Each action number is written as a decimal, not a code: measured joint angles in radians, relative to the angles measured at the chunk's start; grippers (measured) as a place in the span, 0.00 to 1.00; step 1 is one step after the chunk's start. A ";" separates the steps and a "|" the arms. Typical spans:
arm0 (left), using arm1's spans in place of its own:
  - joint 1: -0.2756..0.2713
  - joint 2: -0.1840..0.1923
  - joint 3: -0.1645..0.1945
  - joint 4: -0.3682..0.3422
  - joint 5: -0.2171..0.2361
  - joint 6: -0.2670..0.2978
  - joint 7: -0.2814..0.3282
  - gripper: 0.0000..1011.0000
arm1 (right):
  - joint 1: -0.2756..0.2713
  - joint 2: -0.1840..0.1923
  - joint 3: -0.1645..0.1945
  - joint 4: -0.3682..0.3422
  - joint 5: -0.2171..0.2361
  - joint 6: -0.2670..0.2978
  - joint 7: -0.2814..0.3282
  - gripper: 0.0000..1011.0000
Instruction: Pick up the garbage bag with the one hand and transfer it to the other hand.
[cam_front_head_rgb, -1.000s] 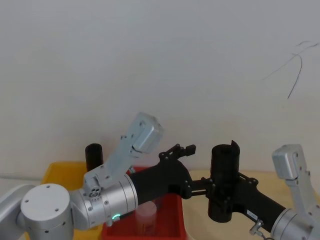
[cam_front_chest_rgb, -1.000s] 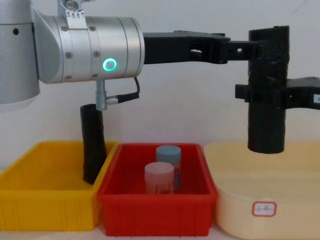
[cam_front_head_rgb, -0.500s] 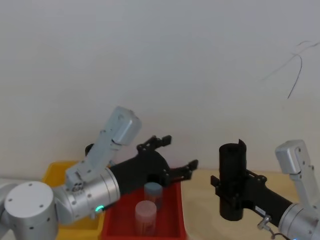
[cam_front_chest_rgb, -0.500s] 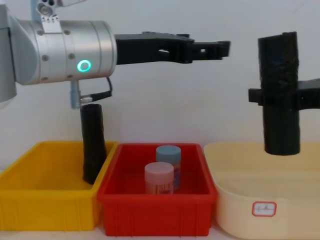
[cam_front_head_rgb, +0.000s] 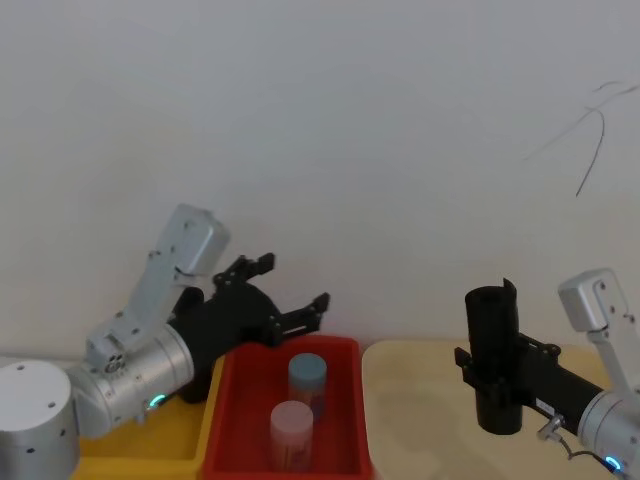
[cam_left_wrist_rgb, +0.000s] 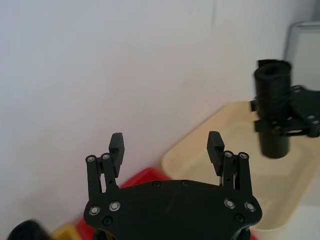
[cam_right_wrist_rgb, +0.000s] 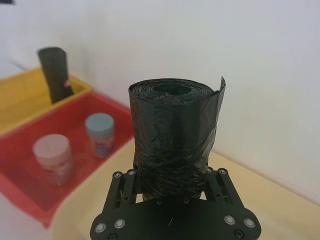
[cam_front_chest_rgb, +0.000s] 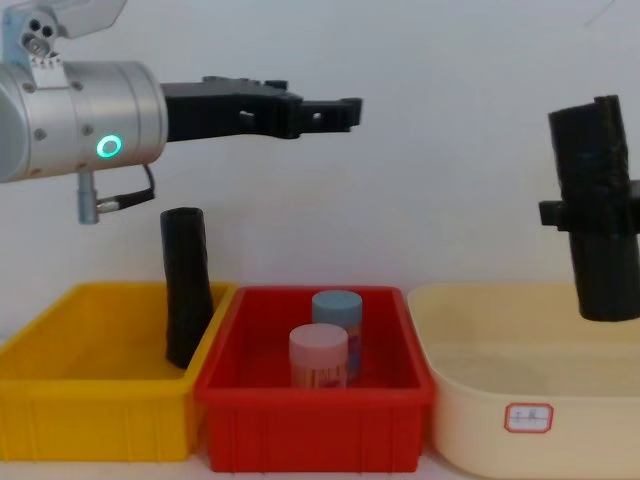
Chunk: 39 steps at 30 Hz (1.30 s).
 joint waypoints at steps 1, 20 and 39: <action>0.001 0.000 -0.002 0.003 0.004 0.000 0.005 0.99 | 0.009 0.000 -0.001 0.017 -0.006 0.002 -0.001 0.55; 0.006 0.004 -0.037 0.051 0.043 -0.007 0.069 0.99 | 0.069 -0.006 -0.007 0.118 -0.047 0.012 -0.006 0.89; 0.009 0.005 -0.045 0.061 0.052 -0.009 0.081 0.99 | 0.081 -0.008 -0.008 0.140 -0.056 0.013 -0.007 0.99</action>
